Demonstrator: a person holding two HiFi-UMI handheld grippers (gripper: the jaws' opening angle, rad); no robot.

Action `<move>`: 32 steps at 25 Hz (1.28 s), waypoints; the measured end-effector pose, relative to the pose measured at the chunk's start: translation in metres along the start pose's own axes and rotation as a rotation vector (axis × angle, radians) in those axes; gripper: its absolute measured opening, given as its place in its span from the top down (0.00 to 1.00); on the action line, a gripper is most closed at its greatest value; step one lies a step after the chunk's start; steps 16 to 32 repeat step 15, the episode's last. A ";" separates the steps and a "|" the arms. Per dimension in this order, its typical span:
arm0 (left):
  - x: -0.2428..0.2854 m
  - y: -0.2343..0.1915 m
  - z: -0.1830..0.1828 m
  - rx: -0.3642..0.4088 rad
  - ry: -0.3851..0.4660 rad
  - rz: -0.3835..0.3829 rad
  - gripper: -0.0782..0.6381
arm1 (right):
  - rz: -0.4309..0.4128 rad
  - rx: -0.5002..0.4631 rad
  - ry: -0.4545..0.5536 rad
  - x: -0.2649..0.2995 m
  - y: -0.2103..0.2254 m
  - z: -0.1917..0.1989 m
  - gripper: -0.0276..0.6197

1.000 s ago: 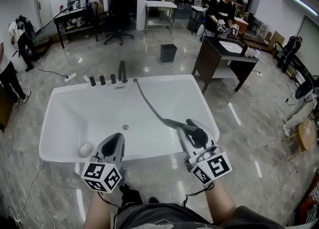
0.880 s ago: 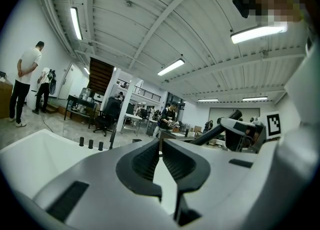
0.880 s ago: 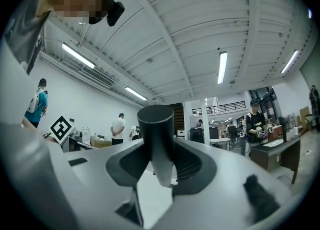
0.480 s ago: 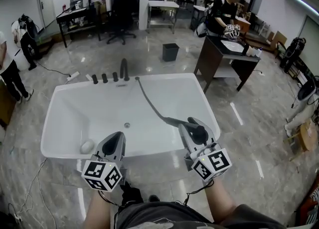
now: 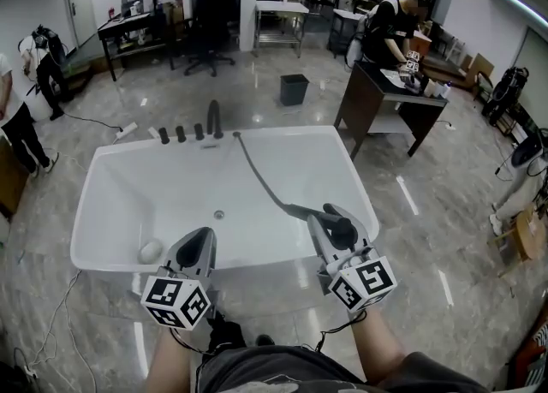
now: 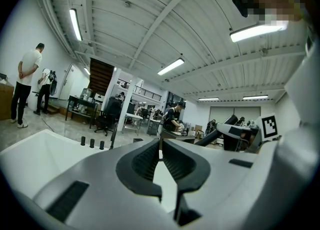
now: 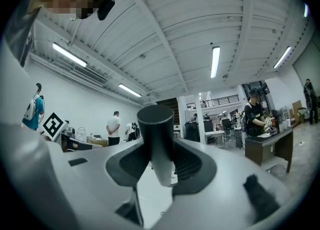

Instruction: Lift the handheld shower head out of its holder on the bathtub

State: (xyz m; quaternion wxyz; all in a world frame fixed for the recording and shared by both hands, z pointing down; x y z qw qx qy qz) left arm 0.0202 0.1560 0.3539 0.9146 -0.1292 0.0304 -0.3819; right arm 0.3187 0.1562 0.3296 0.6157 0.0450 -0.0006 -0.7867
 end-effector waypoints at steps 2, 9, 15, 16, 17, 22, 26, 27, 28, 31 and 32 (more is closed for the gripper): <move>0.000 -0.001 0.000 -0.002 -0.003 0.000 0.85 | 0.003 0.009 -0.002 0.002 0.001 0.000 0.74; 0.004 -0.007 0.000 -0.004 -0.008 0.006 0.85 | 0.003 0.007 -0.006 0.007 0.001 0.003 0.74; 0.013 -0.015 -0.006 -0.006 0.001 0.018 0.85 | 0.000 -0.002 -0.014 0.015 0.002 0.004 0.74; 0.013 -0.015 -0.006 -0.006 0.001 0.018 0.85 | 0.000 -0.002 -0.014 0.015 0.002 0.004 0.74; 0.013 -0.015 -0.006 -0.006 0.001 0.018 0.85 | 0.000 -0.002 -0.014 0.015 0.002 0.004 0.74; 0.013 -0.015 -0.006 -0.006 0.001 0.018 0.85 | 0.000 -0.002 -0.014 0.015 0.002 0.004 0.74; 0.013 -0.015 -0.006 -0.006 0.001 0.018 0.85 | 0.000 -0.002 -0.014 0.015 0.002 0.004 0.74; 0.013 -0.015 -0.006 -0.006 0.001 0.018 0.85 | 0.000 -0.002 -0.014 0.015 0.002 0.004 0.74; 0.013 -0.015 -0.006 -0.006 0.001 0.018 0.85 | 0.000 -0.002 -0.014 0.015 0.002 0.004 0.74; 0.013 -0.015 -0.006 -0.006 0.001 0.018 0.85 | 0.000 -0.002 -0.014 0.015 0.002 0.004 0.74; 0.013 -0.015 -0.006 -0.006 0.001 0.018 0.85 | 0.000 -0.002 -0.014 0.015 0.002 0.004 0.74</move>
Point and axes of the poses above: the fingertips, and each gripper's own axes: x forward along the fingers, y to its right, z out of its underside, the point moved 9 cm from there along -x, backward along the fingers, and after that the axes turned 14 degrees about z, right-handed, at the moved point
